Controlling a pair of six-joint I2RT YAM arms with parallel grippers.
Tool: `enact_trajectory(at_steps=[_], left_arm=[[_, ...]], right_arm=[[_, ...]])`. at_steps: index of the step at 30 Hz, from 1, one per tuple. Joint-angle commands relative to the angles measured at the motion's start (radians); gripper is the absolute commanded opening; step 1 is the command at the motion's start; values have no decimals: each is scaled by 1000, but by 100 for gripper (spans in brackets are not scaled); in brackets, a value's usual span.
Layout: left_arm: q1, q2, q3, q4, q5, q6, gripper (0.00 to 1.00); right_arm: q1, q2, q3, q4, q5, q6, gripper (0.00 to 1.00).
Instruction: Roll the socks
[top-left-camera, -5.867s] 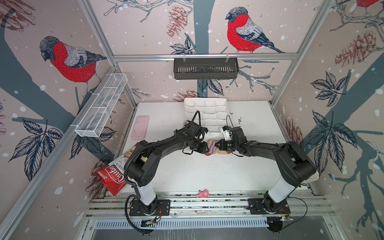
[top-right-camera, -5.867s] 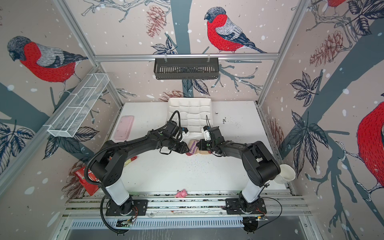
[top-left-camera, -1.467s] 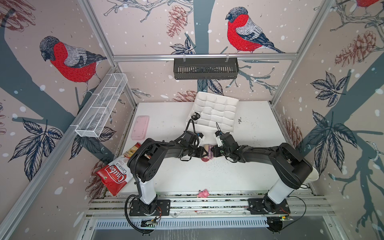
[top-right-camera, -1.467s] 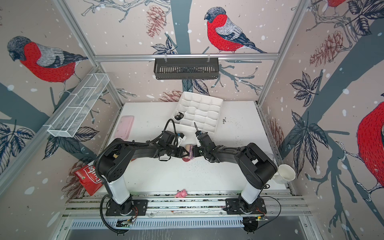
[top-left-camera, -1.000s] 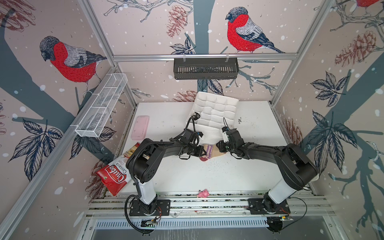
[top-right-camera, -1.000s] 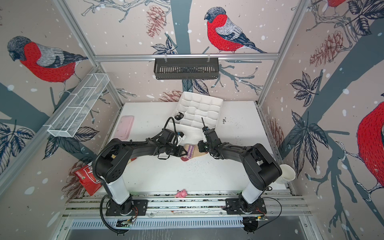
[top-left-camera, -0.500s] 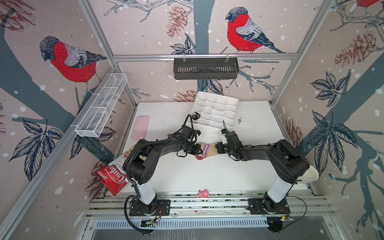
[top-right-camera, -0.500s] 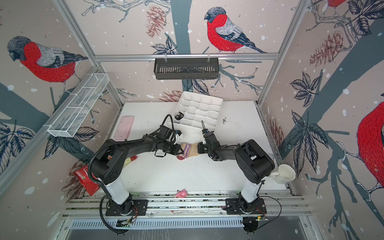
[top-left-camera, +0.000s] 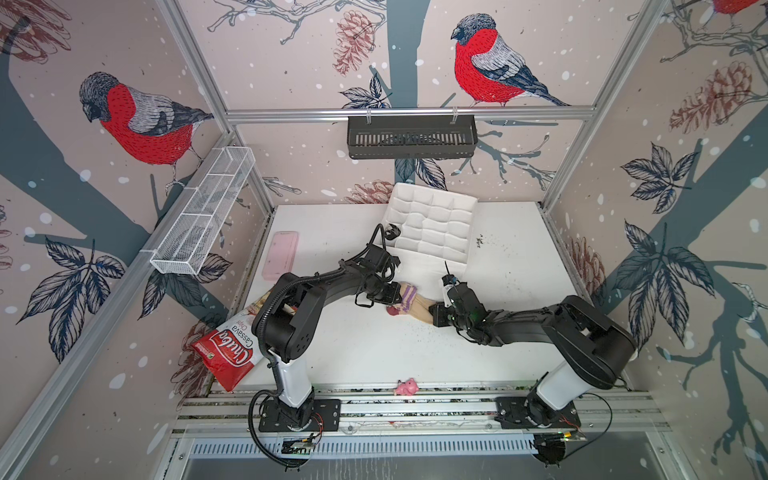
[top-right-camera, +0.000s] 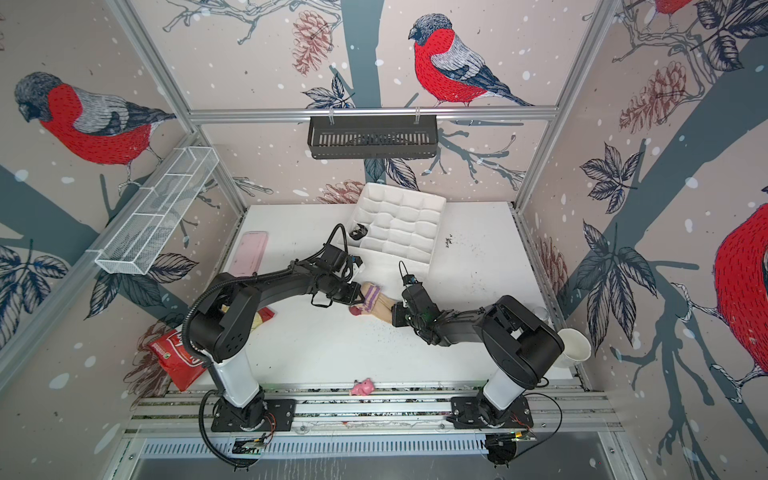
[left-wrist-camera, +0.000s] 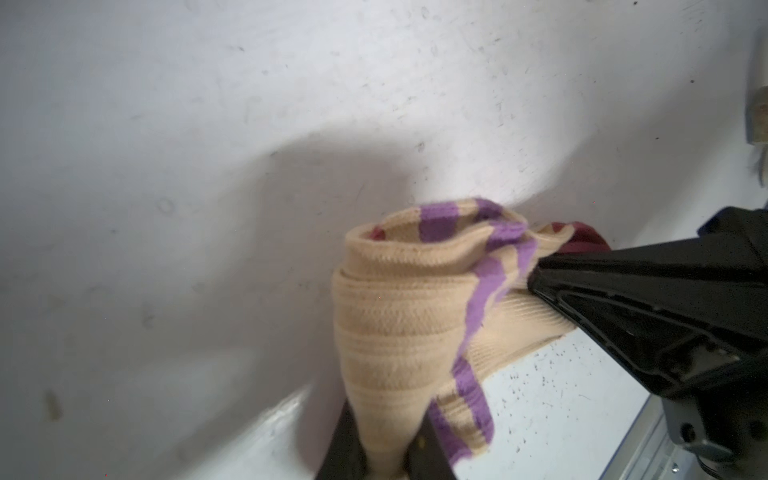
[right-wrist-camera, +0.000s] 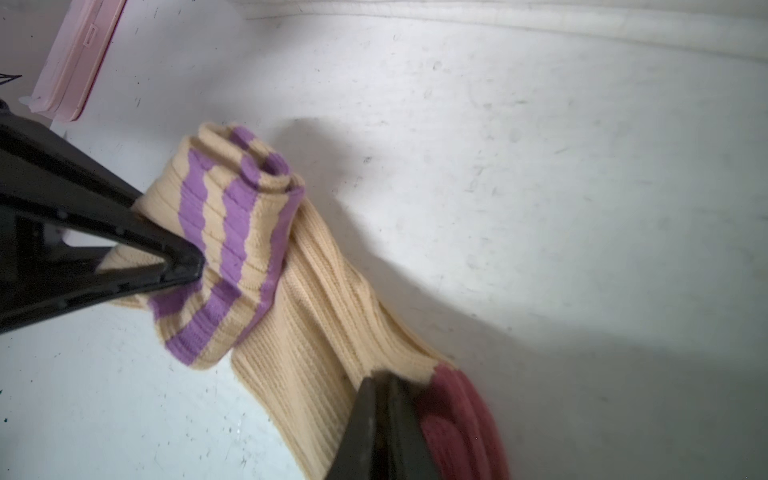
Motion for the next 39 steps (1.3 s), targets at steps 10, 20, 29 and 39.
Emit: enact_trajectory(at_steps=[10, 20, 29, 39], left_arm=[[-231, 121, 276, -417, -535, 56, 0], [-307, 138, 315, -409, -537, 5, 0], [-314, 146, 329, -422, -530, 5, 0], [-318, 163, 347, -426, -496, 13, 0]], right_arm=[[4, 6, 8, -301, -1, 24, 11], [-82, -113, -66, -125, -269, 61, 17], [-84, -176, -5, -92, -355, 63, 24], [-78, -12, 71, 5, -376, 81, 18]])
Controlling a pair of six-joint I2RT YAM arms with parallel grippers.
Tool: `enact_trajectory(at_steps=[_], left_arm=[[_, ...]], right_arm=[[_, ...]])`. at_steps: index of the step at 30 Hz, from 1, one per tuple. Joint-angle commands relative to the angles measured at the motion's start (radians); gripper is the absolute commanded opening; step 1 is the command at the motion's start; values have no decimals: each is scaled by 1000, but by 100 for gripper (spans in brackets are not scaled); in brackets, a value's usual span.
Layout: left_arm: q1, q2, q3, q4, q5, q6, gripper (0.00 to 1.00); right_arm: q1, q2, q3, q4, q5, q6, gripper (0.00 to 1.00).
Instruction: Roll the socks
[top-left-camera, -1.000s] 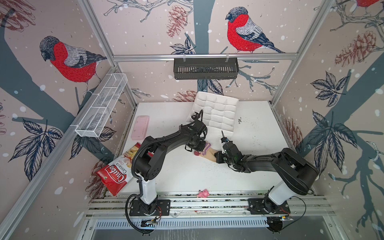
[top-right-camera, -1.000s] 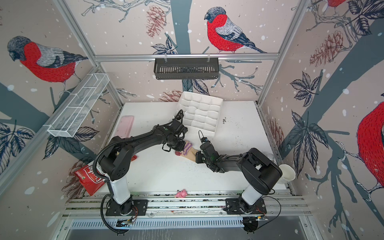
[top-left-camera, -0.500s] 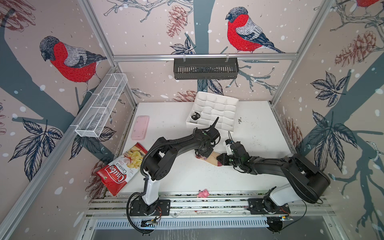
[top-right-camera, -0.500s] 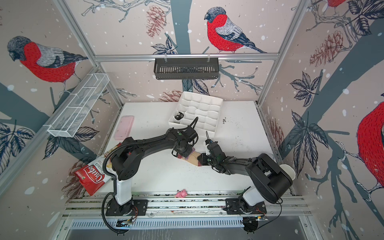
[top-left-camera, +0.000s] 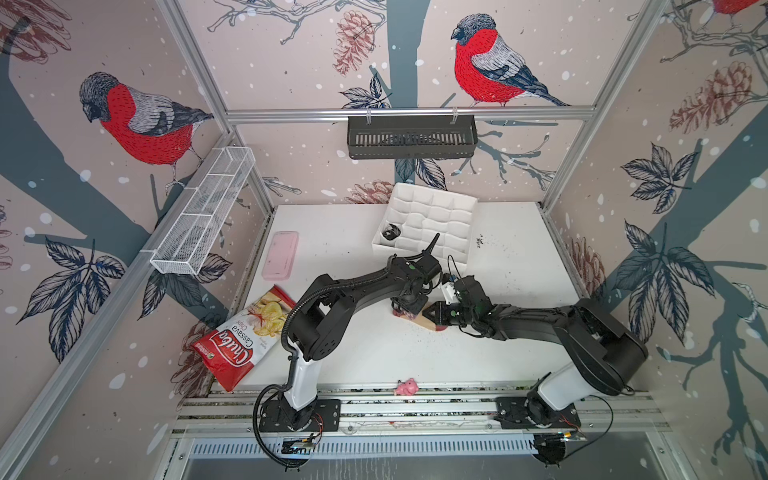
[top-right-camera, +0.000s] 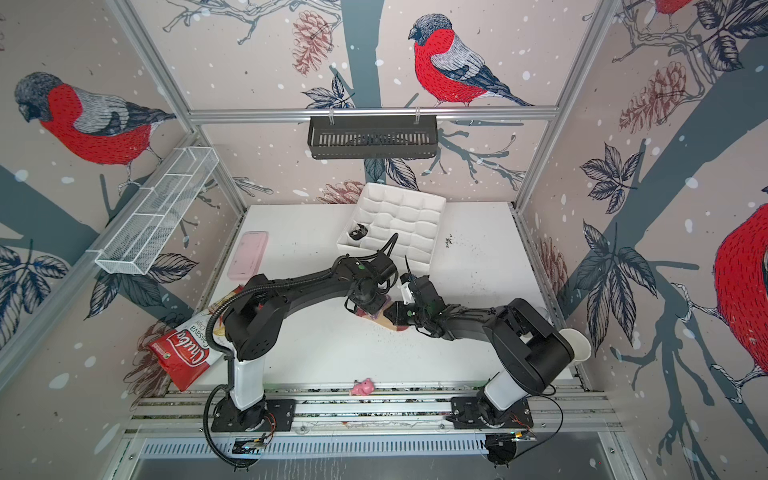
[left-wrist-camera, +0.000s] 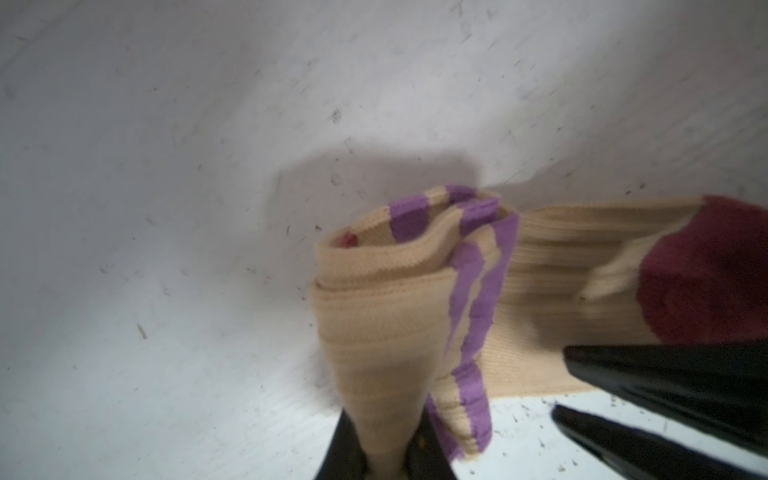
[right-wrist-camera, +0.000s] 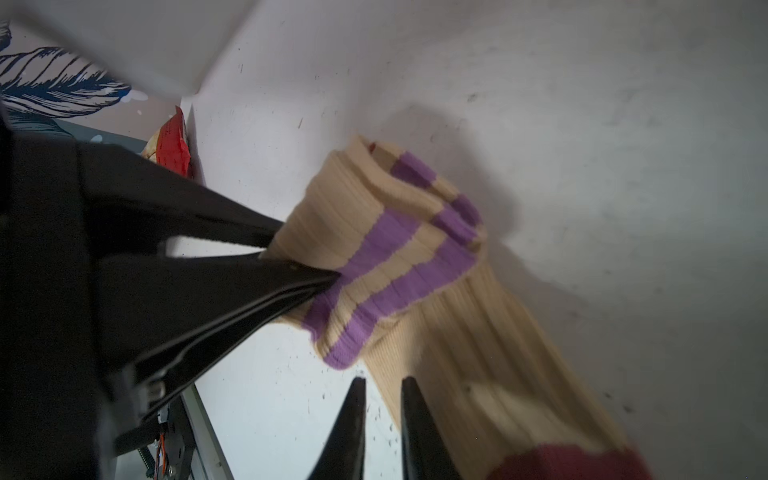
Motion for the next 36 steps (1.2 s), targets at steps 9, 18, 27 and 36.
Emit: enact_trajectory(at_steps=[9, 18, 27, 36], left_arm=[[-5, -8, -2, -7, 104, 17, 15], [-2, -52, -39, 60, 303, 51, 30], [46, -134, -97, 161, 455, 52, 41], [87, -111, -186, 344, 621, 20, 24]], right_arm=[[-17, 138, 55, 78, -4, 27, 16], [-34, 165, 45, 95, -11, 42, 16], [-46, 165, 32, 78, -19, 36, 15], [-48, 161, 34, 45, -32, 32, 15]])
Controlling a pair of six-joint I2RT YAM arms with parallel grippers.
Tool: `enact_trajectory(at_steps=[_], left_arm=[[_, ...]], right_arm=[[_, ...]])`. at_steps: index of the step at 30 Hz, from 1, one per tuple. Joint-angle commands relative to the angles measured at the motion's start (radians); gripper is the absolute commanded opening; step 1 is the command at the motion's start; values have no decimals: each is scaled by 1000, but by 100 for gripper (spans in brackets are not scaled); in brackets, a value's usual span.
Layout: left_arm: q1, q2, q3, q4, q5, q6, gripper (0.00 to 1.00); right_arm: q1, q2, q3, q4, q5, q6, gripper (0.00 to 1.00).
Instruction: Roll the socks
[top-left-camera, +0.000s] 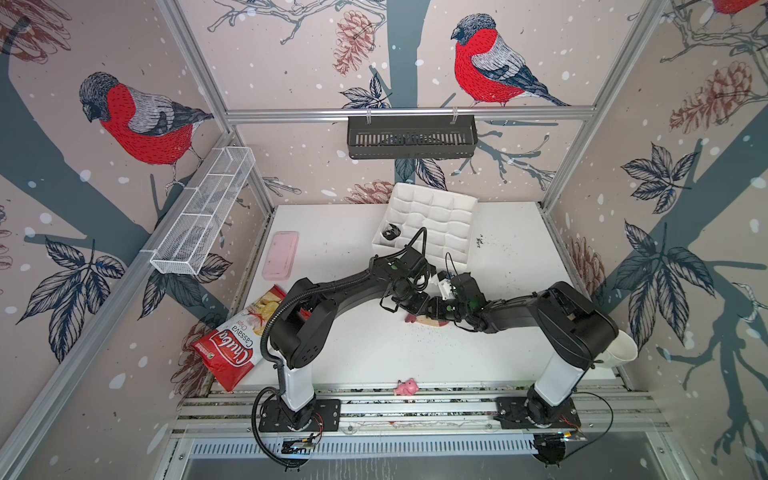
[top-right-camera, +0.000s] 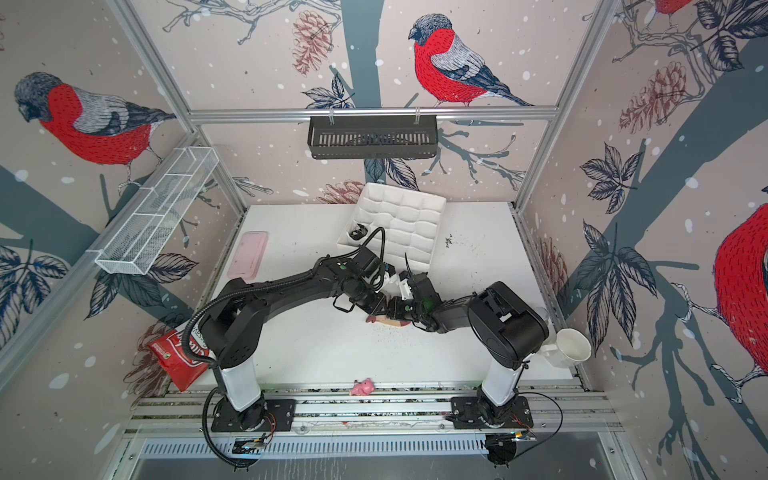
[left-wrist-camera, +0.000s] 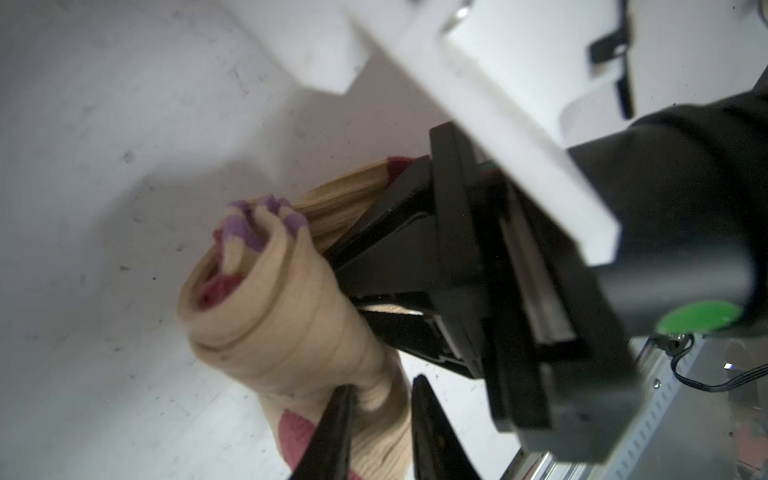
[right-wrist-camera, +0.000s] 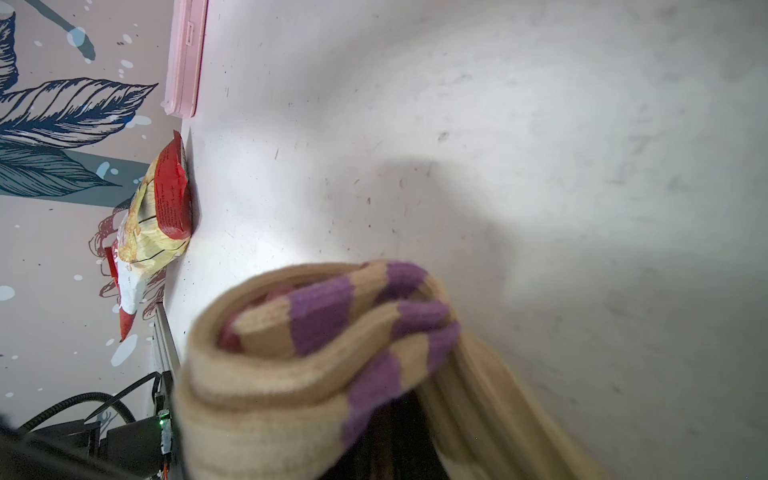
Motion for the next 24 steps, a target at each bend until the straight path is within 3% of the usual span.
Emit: enact_trajectory(at_steps=[1, 8, 18, 24], left_arm=[[4, 16, -23, 134, 121, -23, 21], [12, 59, -56, 250, 162, -77, 13], [12, 93, -46, 256, 134, -93, 8], [12, 55, -37, 225, 113, -83, 8]], right_arm=[[-3, 0, -1, -94, 22, -2, 15], [-10, -23, 5, -154, -8, -9, 21], [-20, -3, 48, -295, 6, -77, 29], [-16, -2, 37, -275, -45, -81, 6]])
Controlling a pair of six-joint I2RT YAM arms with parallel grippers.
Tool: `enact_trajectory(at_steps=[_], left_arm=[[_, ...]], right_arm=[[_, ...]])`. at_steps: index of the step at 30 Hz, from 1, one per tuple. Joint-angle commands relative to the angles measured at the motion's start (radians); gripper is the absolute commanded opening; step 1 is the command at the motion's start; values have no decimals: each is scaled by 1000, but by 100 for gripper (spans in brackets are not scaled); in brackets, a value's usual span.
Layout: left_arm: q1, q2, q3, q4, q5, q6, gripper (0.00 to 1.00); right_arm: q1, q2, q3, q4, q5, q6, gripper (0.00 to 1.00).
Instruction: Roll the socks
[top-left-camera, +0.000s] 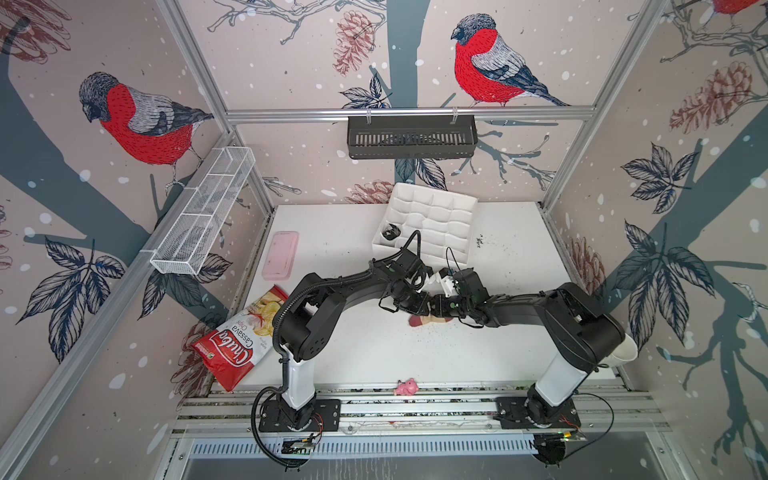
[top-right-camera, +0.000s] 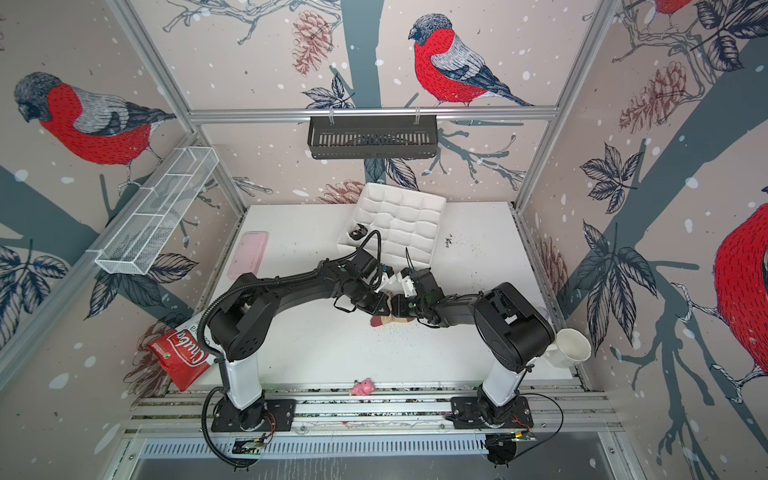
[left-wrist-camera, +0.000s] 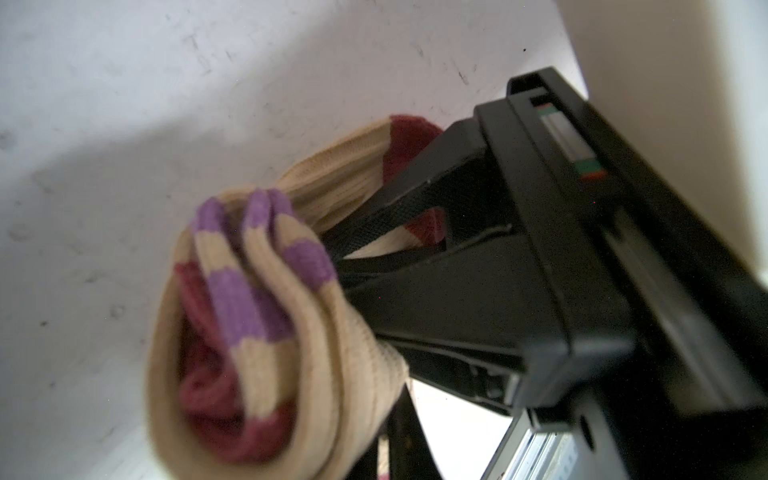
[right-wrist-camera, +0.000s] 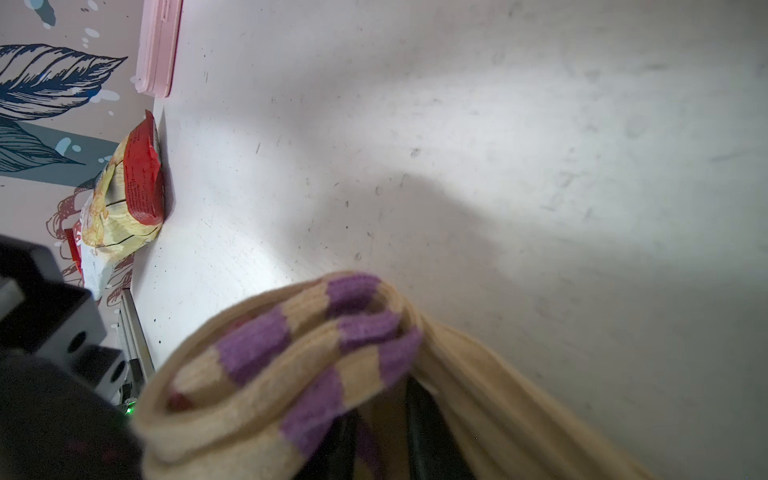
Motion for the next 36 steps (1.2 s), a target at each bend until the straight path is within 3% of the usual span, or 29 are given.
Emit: enact_trajectory(at_steps=[1, 3, 6, 11, 15, 19, 21, 26, 31, 36], left_arm=[[-9, 0, 1, 102, -16, 12, 8], [-6, 0, 2, 98, -17, 13, 8], [-4, 4, 3, 92, -17, 17, 8], [-3, 4, 0, 93, -22, 14, 5], [-3, 10, 7, 89, -21, 16, 1], [-4, 7, 11, 81, -27, 18, 0], [-4, 6, 11, 73, -29, 21, 0], [-4, 17, 17, 69, -28, 22, 0], [-6, 30, 28, 70, -9, 24, 0], [-18, 57, 65, 62, 8, 30, 0]], right_arm=[[14, 8, -8, -134, -22, 27, 9], [13, -14, 4, -182, 5, 1, 22], [8, -53, 15, -223, 3, -28, 27], [-14, -93, 34, -281, -5, -63, 27], [-20, -101, 31, -273, -27, -67, 12], [-22, -96, 38, -301, -14, -80, 6], [-27, -114, 35, -325, 22, -88, 14], [-53, -219, 12, -347, 41, -87, 21], [-100, -351, -19, -364, 75, -72, 24], [-113, -371, -24, -357, 82, -67, 28]])
